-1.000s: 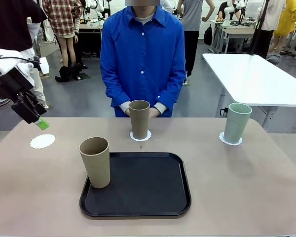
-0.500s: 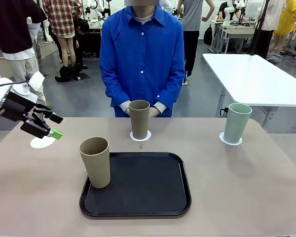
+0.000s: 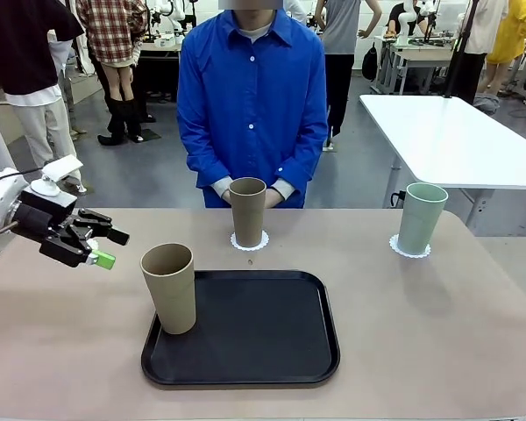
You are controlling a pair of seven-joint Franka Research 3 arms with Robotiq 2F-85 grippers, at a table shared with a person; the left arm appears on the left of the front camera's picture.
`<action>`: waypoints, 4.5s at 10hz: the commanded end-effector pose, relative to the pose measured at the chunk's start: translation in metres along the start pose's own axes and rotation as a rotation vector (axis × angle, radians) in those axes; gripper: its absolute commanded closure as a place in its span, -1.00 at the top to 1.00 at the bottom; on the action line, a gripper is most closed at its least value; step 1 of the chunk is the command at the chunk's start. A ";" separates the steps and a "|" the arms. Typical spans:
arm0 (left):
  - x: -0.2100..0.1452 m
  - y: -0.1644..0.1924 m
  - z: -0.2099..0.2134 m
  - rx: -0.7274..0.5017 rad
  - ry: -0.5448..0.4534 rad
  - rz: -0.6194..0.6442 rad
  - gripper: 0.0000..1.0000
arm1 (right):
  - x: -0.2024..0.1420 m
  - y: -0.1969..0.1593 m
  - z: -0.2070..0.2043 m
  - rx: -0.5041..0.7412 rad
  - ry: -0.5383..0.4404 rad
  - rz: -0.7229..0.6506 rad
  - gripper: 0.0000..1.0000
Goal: Place coasters on the table and set cups on them.
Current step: Take one Reusable plastic cup from the Flat Tray and place it on a coaster set by the human.
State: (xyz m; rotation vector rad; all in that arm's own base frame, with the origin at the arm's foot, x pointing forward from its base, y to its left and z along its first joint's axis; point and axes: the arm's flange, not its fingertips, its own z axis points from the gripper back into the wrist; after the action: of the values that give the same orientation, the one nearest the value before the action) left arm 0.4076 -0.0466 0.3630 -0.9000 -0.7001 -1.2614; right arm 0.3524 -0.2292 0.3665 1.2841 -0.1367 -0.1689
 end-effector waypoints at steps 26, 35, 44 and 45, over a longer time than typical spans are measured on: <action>-0.068 0.018 -0.075 -0.182 -0.342 -0.234 1.00 | -0.001 0.001 0.000 0.008 0.003 0.001 1.00; -0.076 0.027 -0.108 -0.262 -0.334 -0.235 1.00 | -0.001 0.001 0.000 0.008 0.003 0.001 1.00; -0.074 0.038 -0.135 -0.261 -0.332 -0.285 1.00 | -0.001 0.001 0.000 0.008 0.003 0.001 1.00; -0.075 0.037 -0.134 -0.265 -0.327 -0.293 -0.17 | -0.001 0.001 0.000 0.008 0.003 0.001 1.00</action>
State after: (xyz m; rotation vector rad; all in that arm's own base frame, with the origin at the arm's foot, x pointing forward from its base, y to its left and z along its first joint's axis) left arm 0.4251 -0.1234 0.2315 -1.3024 -0.9255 -1.4668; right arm 0.3523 -0.2293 0.3665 1.2841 -0.1368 -0.1690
